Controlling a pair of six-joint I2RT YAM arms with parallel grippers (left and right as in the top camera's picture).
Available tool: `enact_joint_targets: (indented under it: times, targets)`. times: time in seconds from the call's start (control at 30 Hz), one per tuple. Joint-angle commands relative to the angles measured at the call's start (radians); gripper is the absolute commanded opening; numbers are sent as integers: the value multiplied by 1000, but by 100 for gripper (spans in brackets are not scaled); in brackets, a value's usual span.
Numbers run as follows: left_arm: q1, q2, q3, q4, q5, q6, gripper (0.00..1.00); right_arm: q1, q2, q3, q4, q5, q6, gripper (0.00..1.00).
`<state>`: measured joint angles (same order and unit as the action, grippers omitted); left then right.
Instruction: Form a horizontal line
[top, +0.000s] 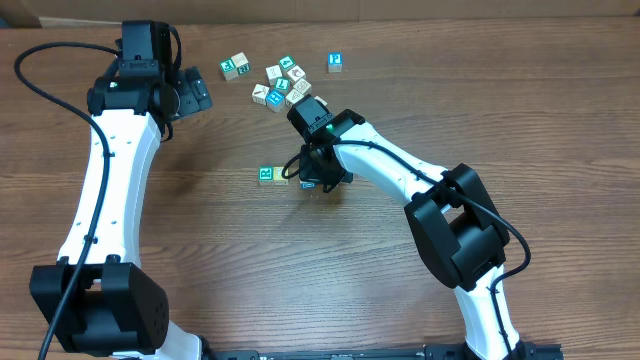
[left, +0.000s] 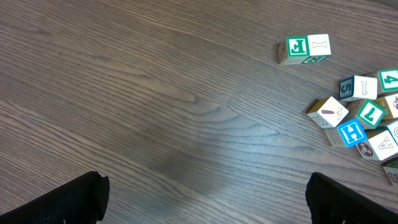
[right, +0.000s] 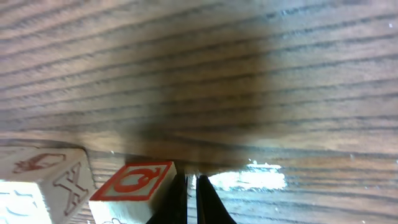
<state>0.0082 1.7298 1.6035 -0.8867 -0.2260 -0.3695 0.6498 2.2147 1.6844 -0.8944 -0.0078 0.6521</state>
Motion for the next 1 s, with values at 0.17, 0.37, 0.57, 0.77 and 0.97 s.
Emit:
enact_joint_targets:
  times: [0.17,0.37,0.57,0.77,0.97]
  targets:
    - [-2,3,2,1,-17,4,100,6,-26,-10,24,-24,10,4]
    - [-2,3,2,1,-17,4,100,6,-26,-10,-36,-24,19,4]
    - [-2,3,2,1,-17,4,99,6,-26,-10,-64,-38,33,4]
    - [-2,3,2,1,-17,4,100,6,-26,-12,-43,-62,33,4]
    - [-2,3,2,1,-17,4,100,7,-26,-12,-25,-66,33,4]
